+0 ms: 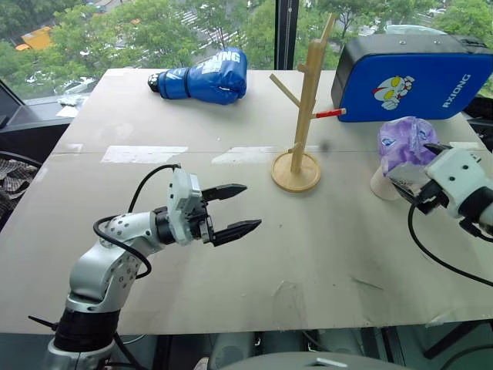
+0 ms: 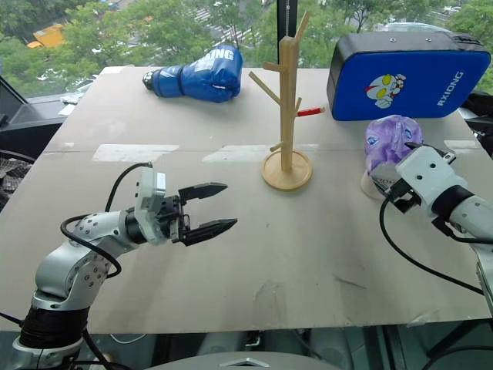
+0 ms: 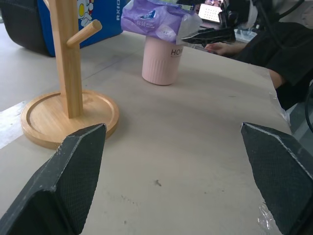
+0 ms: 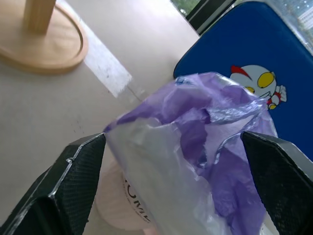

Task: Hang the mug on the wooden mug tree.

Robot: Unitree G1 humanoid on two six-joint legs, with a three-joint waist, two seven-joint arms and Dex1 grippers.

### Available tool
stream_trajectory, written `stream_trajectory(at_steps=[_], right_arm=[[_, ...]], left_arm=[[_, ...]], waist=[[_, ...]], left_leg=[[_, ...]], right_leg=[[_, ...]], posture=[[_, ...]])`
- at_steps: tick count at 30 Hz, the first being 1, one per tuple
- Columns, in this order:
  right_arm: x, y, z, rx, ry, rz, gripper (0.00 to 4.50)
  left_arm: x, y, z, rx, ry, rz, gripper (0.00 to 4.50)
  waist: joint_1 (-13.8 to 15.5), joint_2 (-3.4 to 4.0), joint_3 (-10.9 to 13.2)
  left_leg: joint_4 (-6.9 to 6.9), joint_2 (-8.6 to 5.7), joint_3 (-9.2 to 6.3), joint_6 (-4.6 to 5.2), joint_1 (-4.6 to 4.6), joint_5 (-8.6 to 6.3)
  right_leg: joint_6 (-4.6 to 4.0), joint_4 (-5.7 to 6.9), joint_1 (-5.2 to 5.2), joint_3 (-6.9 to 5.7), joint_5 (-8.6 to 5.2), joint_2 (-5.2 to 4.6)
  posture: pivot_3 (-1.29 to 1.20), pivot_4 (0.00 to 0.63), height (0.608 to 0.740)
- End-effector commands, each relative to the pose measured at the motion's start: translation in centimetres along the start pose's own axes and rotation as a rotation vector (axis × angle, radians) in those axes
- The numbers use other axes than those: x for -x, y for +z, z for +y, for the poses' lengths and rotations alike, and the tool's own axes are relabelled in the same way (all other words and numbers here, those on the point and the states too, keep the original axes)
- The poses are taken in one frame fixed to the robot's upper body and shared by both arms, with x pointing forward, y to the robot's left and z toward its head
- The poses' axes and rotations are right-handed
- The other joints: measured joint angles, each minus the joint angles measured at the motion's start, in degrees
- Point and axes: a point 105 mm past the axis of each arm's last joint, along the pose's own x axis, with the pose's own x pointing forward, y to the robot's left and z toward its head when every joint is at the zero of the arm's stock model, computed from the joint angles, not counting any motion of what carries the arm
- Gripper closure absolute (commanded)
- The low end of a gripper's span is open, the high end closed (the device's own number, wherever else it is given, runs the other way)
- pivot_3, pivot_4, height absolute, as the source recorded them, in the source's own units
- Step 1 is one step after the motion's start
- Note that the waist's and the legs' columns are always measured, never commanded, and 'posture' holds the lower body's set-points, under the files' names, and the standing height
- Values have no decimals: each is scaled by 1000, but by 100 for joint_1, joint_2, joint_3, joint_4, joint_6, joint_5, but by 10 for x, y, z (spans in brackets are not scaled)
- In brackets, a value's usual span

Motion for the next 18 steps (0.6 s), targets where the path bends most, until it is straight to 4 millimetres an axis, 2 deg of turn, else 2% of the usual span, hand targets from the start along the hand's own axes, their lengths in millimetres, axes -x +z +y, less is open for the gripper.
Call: stream_trajectory(at_steps=[1,3,4,6,7,10,13,16,18], right_arm=[[-3,7,-5,58,18,-26,1895],[-4,9,-7,62,18,-34,2716],[-4,10,-7,67,20,-37,3383],[-2,12,-10,69,9,-45,3822],[0,14,-13,50,-10,-55,4397],[14,22,-30,4,-102,-71,4397],[39,16,-51,0,-210,-5,4397],[62,1,-56,-7,-255,98,4397],[74,-18,-52,-41,-262,199,4397]], left_arm=[[-2,13,-9,-68,-14,-36,0],[-2,14,-11,-71,-9,-39,0],[-2,14,-11,-72,-7,-40,0],[-2,14,-12,-74,-5,-41,0],[-2,14,-12,-75,-7,-44,0],[-3,17,-13,-86,-18,-60,0],[-5,21,-13,-84,-35,-84,0],[-10,20,-14,-81,-63,-91,0],[-15,21,-14,-78,-87,-101,0]], waist=[[-1,0,1],[-3,1,1],[-3,1,1],[-3,1,1],[-4,1,1],[5,2,2],[28,2,2],[48,1,2],[57,1,1]], left_leg=[[0,0,0,0,0,0],[0,1,-1,-1,1,0],[0,1,-1,-1,1,1],[1,2,-3,-1,3,1],[1,2,-3,-1,4,1],[2,2,-2,-2,3,1],[2,2,-5,-2,0,1],[1,1,-7,-2,-1,1],[1,1,-8,-2,0,1]], right_leg=[[0,0,0,0,0,0],[1,1,1,-1,1,0],[1,1,1,-2,1,0],[1,2,3,-6,1,0],[2,2,3,-11,1,0],[2,2,3,-13,1,-1],[2,2,5,-14,1,-3],[2,1,7,-17,1,-3],[2,1,8,-17,1,-2]], posture=[[0,150,731],[0,150,731],[0,150,731],[0,150,731],[0,150,731],[0,150,731],[0,150,731],[0,150,731],[0,150,731]])
